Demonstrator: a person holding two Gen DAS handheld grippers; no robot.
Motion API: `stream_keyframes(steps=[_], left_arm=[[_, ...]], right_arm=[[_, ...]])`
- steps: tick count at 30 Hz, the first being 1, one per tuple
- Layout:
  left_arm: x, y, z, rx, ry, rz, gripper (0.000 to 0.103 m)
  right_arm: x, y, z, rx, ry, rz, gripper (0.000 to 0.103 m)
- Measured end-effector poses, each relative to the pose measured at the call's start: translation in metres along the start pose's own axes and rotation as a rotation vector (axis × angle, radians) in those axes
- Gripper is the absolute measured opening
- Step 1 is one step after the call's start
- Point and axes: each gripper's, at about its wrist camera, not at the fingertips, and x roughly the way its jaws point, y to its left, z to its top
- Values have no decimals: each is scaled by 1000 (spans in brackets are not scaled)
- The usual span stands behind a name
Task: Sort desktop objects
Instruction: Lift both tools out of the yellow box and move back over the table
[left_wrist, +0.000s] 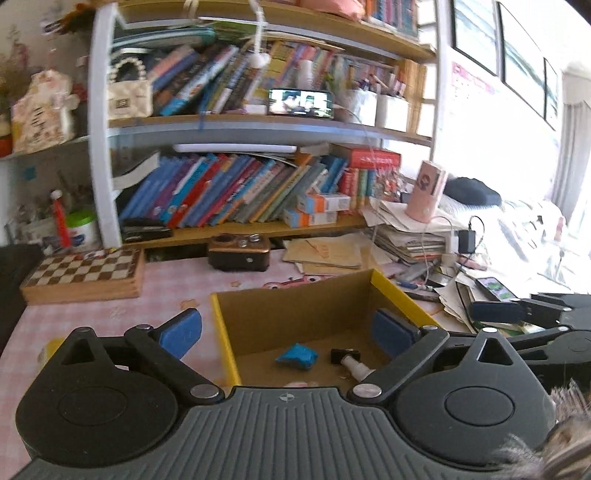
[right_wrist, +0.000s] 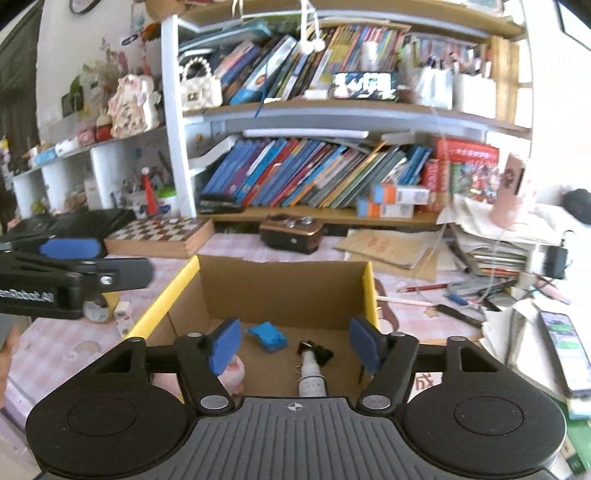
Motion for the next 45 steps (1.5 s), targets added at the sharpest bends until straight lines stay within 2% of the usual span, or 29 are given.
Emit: stream_keyframes(steps=[11, 18, 32, 36, 45], left_arm=[[-45, 30, -32, -82, -27, 54, 102], [-67, 41, -60, -55, 10, 80, 103], [-100, 63, -101, -28, 76, 45, 103], [-109, 71, -112, -34, 109, 39, 103], [-127, 89, -124, -24, 132, 12, 103]], right_arm=[[-29, 24, -32, 36, -12, -99, 88], [-43, 56, -56, 43, 12, -158, 99], [-66, 115, -92, 113, 78, -198, 100], [-70, 129, -98, 112, 97, -198, 100], [-77, 161, -108, 105, 116, -180, 100]])
